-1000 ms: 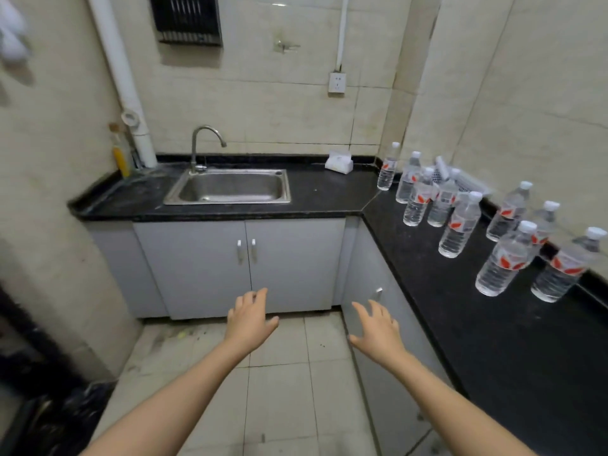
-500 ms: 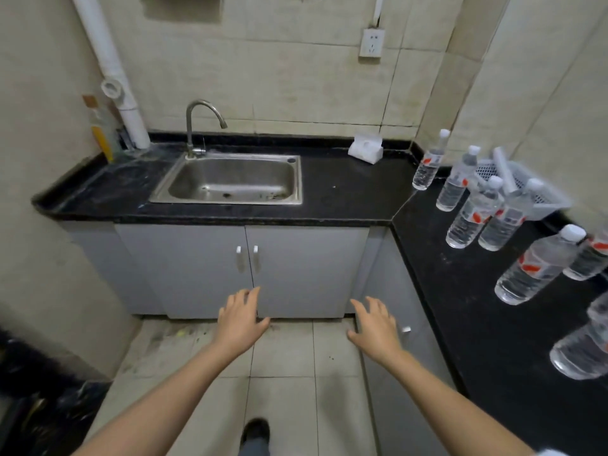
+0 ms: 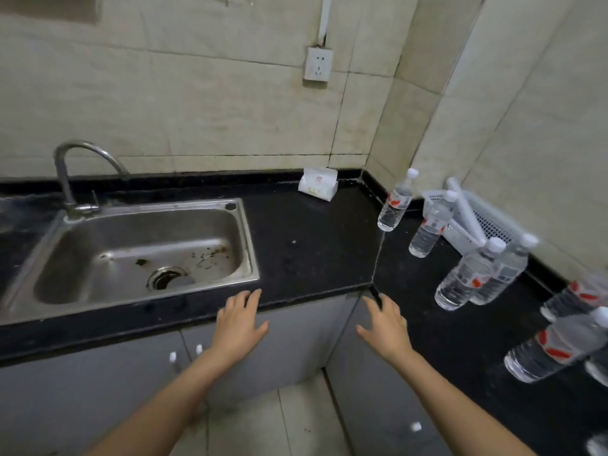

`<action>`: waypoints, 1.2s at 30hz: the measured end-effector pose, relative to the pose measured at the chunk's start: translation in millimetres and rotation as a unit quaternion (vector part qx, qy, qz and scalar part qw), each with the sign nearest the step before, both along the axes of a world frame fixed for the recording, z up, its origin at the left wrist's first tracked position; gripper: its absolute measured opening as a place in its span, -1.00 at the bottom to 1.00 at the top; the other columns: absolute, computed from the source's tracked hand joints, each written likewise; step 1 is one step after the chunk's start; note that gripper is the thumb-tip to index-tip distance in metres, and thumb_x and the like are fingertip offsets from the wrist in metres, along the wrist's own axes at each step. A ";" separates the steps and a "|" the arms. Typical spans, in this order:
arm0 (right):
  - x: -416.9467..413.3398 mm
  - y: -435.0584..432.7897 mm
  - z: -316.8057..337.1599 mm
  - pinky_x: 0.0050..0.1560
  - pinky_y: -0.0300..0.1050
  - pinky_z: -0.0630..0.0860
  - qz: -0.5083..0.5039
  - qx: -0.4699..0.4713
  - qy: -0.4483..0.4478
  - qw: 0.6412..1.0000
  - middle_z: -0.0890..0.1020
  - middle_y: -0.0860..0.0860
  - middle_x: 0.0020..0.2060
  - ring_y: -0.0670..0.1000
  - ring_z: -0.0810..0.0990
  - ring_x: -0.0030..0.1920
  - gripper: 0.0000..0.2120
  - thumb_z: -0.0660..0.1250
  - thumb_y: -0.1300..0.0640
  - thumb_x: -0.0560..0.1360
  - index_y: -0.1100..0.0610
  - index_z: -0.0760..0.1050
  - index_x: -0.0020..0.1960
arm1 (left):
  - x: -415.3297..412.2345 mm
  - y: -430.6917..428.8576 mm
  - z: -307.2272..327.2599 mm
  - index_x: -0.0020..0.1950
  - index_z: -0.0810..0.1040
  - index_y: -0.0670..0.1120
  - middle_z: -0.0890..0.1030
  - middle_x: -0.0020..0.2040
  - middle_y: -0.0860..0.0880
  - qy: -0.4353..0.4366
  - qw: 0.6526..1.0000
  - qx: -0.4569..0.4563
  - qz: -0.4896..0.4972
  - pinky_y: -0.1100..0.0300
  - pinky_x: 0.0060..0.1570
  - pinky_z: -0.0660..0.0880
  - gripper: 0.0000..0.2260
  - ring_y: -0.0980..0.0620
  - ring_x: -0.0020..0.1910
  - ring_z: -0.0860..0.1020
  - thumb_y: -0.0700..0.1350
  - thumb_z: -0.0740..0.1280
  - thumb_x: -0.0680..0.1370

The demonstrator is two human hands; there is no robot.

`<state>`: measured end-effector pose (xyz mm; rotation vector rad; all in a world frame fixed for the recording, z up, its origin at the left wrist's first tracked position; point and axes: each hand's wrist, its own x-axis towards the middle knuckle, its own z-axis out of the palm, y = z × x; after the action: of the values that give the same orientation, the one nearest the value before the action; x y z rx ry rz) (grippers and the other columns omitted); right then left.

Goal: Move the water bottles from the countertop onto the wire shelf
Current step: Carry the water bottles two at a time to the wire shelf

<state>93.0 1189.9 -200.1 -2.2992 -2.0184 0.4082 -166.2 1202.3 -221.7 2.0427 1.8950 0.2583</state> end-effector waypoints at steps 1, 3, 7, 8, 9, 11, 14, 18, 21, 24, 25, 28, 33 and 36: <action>3.8 10.0 3.5 0.39 0.13 0.16 -0.020 0.003 0.006 1.000 0.07 0.19 0.47 0.19 0.03 0.47 -0.40 0.25 0.00 0.49 0.04 0.10 0.45 | 3.2 16.5 -0.6 0.49 0.05 -0.05 0.20 0.46 -0.10 -0.007 1.000 -0.003 -0.006 0.02 0.35 0.21 -0.41 -0.11 0.43 0.17 0.04 0.20 0.53; 14.5 23.1 6.1 0.39 0.15 0.15 -0.055 -0.004 0.009 0.998 0.07 0.19 0.47 0.20 0.02 0.47 -0.40 0.26 0.01 0.48 0.05 0.12 0.45 | 15.5 41.7 -5.7 0.49 0.06 -0.06 0.22 0.45 -0.11 -0.020 0.999 -0.022 -0.023 0.01 0.34 0.22 -0.41 -0.12 0.42 0.19 0.03 0.22 0.52; 43.8 41.2 2.1 0.39 0.16 0.15 -0.115 -0.010 0.018 0.993 0.07 0.20 0.47 0.20 0.02 0.47 -0.41 0.27 0.02 0.48 0.05 0.14 0.44 | 54.3 83.0 -17.7 0.48 0.09 -0.08 0.23 0.45 -0.12 -0.045 0.996 -0.042 -0.067 -0.01 0.33 0.23 -0.41 -0.12 0.42 0.19 0.03 0.22 0.52; 52.0 45.9 0.8 0.39 0.16 0.15 -0.125 -0.012 0.020 0.992 0.07 0.20 0.47 0.20 0.02 0.47 -0.41 0.27 0.01 0.47 0.05 0.14 0.44 | 65.7 92.6 -18.7 0.48 0.09 -0.08 0.24 0.44 -0.12 -0.053 0.995 -0.046 -0.076 -0.01 0.33 0.24 -0.42 -0.13 0.42 0.20 0.03 0.22 0.52; 60.1 51.4 -0.5 0.39 0.15 0.15 -0.134 -0.012 0.021 0.991 0.08 0.20 0.46 0.20 0.03 0.47 -0.40 0.28 0.01 0.47 0.05 0.14 0.44 | 77.3 102.0 -18.3 0.48 0.10 -0.08 0.24 0.44 -0.12 -0.062 0.993 -0.047 -0.086 -0.02 0.32 0.24 -0.42 -0.13 0.41 0.20 0.04 0.22 0.52; 76.7 66.4 -2.8 0.40 0.14 0.16 -0.145 -0.002 0.024 0.989 0.09 0.20 0.46 0.20 0.05 0.47 -0.40 0.28 0.00 0.47 0.05 0.15 0.44 | 100.9 122.4 -16.3 0.47 0.10 -0.08 0.25 0.43 -0.12 -0.069 0.990 -0.046 -0.110 -0.03 0.31 0.24 -0.42 -0.14 0.40 0.21 0.05 0.22 0.53; 104.9 98.6 -2.0 0.42 0.14 0.16 -0.157 0.025 0.032 0.987 0.10 0.21 0.46 0.20 0.07 0.47 -0.39 0.29 0.00 0.47 0.06 0.14 0.44 | 137.2 160.7 -11.4 0.47 0.10 -0.07 0.24 0.44 -0.11 -0.072 0.988 -0.036 -0.132 -0.01 0.33 0.24 -0.42 -0.12 0.41 0.20 0.07 0.22 0.53; 142.5 147.8 7.3 0.41 0.11 0.16 -0.173 0.059 0.054 0.982 0.10 0.20 0.46 0.20 0.08 0.46 -0.38 0.29 0.00 0.47 0.07 0.12 0.45 | 186.1 214.2 3.8 0.47 0.11 -0.06 0.25 0.44 -0.10 -0.071 0.988 -0.006 -0.135 0.01 0.33 0.24 -0.42 -0.11 0.41 0.22 0.07 0.22 0.52; 162.8 178.1 12.9 0.37 0.10 0.19 -0.192 0.090 0.072 0.975 0.12 0.19 0.45 0.22 0.12 0.44 -0.36 0.29 0.00 0.47 0.09 0.10 0.45 | 217.9 243.8 13.7 0.46 0.13 -0.07 0.26 0.43 -0.10 -0.077 0.987 0.012 -0.137 0.01 0.32 0.25 -0.42 -0.10 0.40 0.23 0.07 0.24 0.52; 175.7 198.0 12.6 0.39 0.13 0.17 -0.217 0.099 0.101 0.966 0.08 0.22 0.46 0.23 0.09 0.45 -0.29 0.30 -0.01 0.47 0.09 0.00 0.47 | 242.6 267.7 15.0 0.46 0.14 -0.08 0.27 0.43 -0.11 -0.078 0.987 0.009 -0.143 0.02 0.31 0.26 -0.42 -0.10 0.39 0.25 0.07 0.25 0.51; 180.4 203.5 11.6 0.39 0.14 0.17 -0.226 0.105 0.109 0.962 0.07 0.23 0.46 0.23 0.09 0.45 -0.27 0.31 -0.01 0.46 0.09 -0.02 0.48 | 250.6 275.7 14.7 0.46 0.13 -0.08 0.27 0.43 -0.11 -0.077 0.986 0.006 -0.147 0.02 0.30 0.26 -0.41 -0.10 0.39 0.25 0.08 0.25 0.51; 195.3 221.1 10.9 0.37 0.17 0.21 -0.262 0.137 0.134 0.946 0.12 0.23 0.44 0.23 0.13 0.44 -0.22 0.36 0.00 0.43 0.10 -0.02 0.48 | 275.9 303.0 18.2 0.47 0.11 -0.08 0.26 0.43 -0.11 -0.077 0.983 -0.002 -0.168 0.02 0.30 0.26 -0.39 -0.10 0.38 0.25 0.09 0.25 0.51; 211.0 255.2 18.4 0.36 0.17 0.26 -0.314 0.177 0.168 0.918 0.15 0.18 0.44 0.21 0.18 0.42 -0.14 0.40 0.03 0.40 0.09 -0.08 0.49 | 322.5 359.1 39.9 0.46 0.12 -0.11 0.28 0.41 -0.16 -0.146 0.974 0.035 -0.168 -0.06 0.29 0.27 -0.30 -0.16 0.38 0.26 0.05 0.36 0.44; 219.1 279.8 25.2 0.36 0.15 0.28 -0.330 0.198 0.186 0.904 0.19 0.18 0.41 0.18 0.21 0.40 -0.10 0.43 0.03 0.38 0.11 -0.09 0.49 | 346.3 391.5 47.2 0.47 0.08 -0.15 0.24 0.43 -0.20 -0.203 0.968 0.038 -0.145 -0.11 0.31 0.25 -0.24 -0.19 0.41 0.21 0.04 0.40 0.41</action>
<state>312.1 1469.6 -174.8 -2.2388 -0.9556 0.3119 180.1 1593.7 -174.5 2.0860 1.3450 0.6259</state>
